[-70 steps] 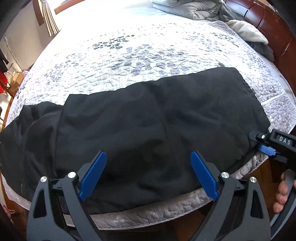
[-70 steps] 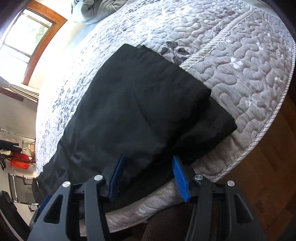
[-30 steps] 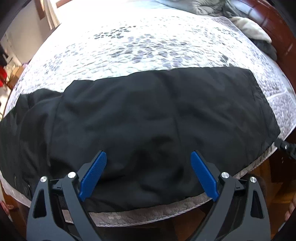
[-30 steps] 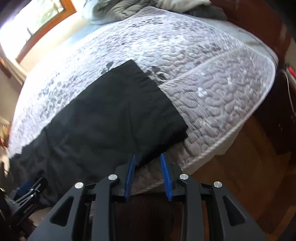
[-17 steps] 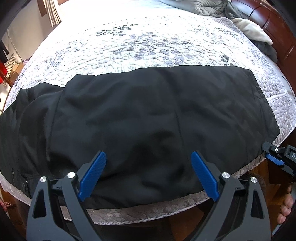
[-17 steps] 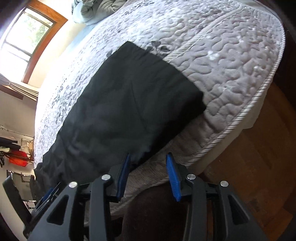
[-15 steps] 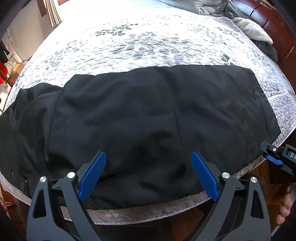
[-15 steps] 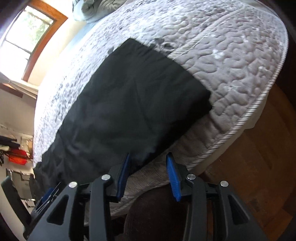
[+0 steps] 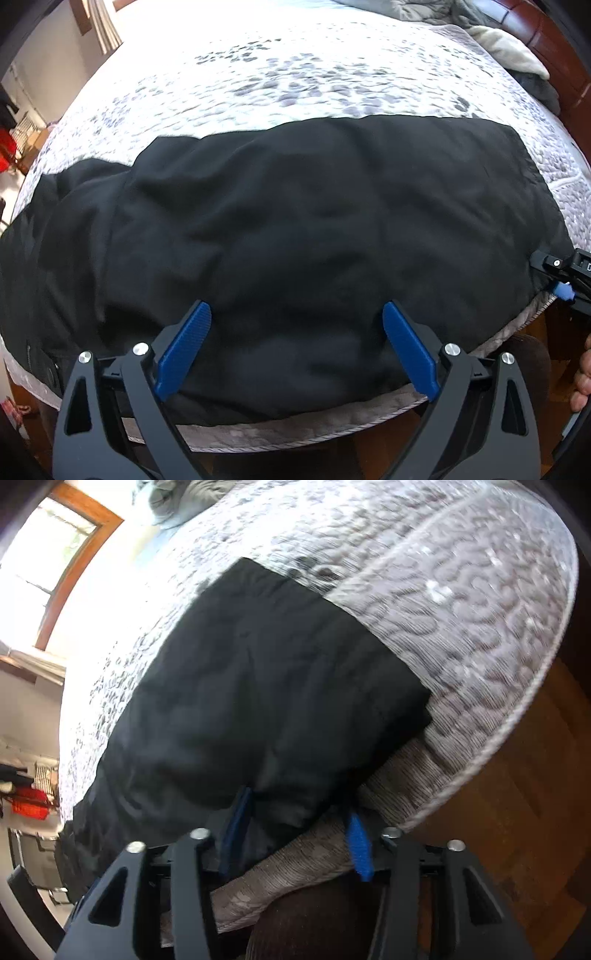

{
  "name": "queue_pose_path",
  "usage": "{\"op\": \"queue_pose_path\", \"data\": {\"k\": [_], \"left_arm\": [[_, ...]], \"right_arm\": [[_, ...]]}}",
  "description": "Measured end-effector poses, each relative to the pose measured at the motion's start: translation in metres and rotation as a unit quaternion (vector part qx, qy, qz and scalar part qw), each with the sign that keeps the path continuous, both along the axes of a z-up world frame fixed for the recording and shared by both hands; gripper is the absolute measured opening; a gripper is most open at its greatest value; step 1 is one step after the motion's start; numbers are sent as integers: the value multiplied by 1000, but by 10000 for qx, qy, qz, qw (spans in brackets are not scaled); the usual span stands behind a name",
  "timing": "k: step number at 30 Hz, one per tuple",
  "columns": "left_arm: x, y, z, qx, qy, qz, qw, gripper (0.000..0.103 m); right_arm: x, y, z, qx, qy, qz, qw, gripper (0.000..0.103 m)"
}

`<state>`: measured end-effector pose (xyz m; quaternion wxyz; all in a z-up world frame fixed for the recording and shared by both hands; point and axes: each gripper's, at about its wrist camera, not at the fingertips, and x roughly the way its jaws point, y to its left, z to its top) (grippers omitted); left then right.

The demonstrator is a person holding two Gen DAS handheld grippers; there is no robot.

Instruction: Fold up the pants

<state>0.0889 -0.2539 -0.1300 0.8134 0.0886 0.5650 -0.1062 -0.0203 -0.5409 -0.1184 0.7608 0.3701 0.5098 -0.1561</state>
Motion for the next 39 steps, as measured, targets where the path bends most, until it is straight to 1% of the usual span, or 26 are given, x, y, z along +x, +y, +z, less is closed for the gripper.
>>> {"op": "queue_pose_path", "data": {"k": [1, 3, 4, 6, 8, 10, 12, 13, 15, 17, 18, 20, 23, 25, 26, 27, 29, 30, 33, 34, 37, 39], "left_arm": [[1, 3, -1, -6, -2, 37, 10000, 94], [3, 7, -2, -2, -46, 118, 9999, 94], [3, 7, -3, -11, -47, 141, 9999, 94], [6, 7, -4, -44, -63, 226, 9997, 94], [10, 4, -3, -134, -161, 317, 9993, 95], [16, -1, 0, -340, -327, 374, 9982, 95], [23, -11, 1, -490, -393, 367, 9974, 96], [27, -16, -1, -484, -339, 313, 9978, 96], [33, -26, -11, -387, -197, 166, 9989, 96], [32, -31, -17, -334, -265, 38, 9991, 97], [31, -32, -17, -339, -296, -4, 9990, 97], [27, -30, -14, -418, -299, -122, 9986, 97], [23, -18, -10, -464, -151, -149, 9987, 97], [22, -5, -5, -481, -89, -144, 9987, 97], [20, 2, -3, -435, -106, -94, 9990, 97], [18, 12, -1, -384, -147, -3, 9992, 97], [18, 26, 1, -430, -132, 70, 9990, 97], [16, 32, 2, -454, -118, 100, 9989, 97], [13, 50, 3, -356, -119, 288, 9989, 97], [13, 56, 3, -453, -90, 393, 9982, 97], [17, 60, 3, -651, 38, 636, 9958, 97], [19, 55, 1, -573, 90, 716, 9957, 97]], "right_arm": [[3, 1, 3, -107, -31, 78, 9999, 36], [12, 5, 13, -417, -112, 282, 9987, 13], [17, 6, 21, -509, -240, 376, 9977, 10], [27, 6, 35, -523, -462, 492, 9963, 7], [36, 6, 58, -677, -809, 637, 9924, 7], [39, 6, 80, -884, -1172, 686, 9868, 6], [34, 2, 92, -1143, -1215, 592, 9842, 6], [32, -2, 89, -1296, -1080, 469, 9846, 6], [29, -8, 73, -1333, -782, 369, 9873, 7], [28, -20, 37, -1109, -317, 229, 9931, 7], [26, -23, 22, -969, -191, 174, 9950, 7], [20, -29, 10, -907, -153, 141, 9957, 7], [21, -23, 15, -1150, -145, 279, 9929, 7], [22, -19, 20, -1222, -101, 376, 9917, 11], [21, -19, 22, -1224, -106, 407, 9916, 18], [18, -18, 25, -1178, -134, 427, 9920, 29], [17, -23, 27, -1023, -232, 444, 9935, 38], [12, -24, 27, -943, -257, 384, 9945, 39], [-1, -32, 23, -380, -425, 65, 9984, 41], [-5, -34, 20, -313, -410, 9, 9987, 42], [1, -33, 15, -399, -221, 1, 9990, 44], [3, -28, 14, -397, -176, 54, 9990, 44]]}}
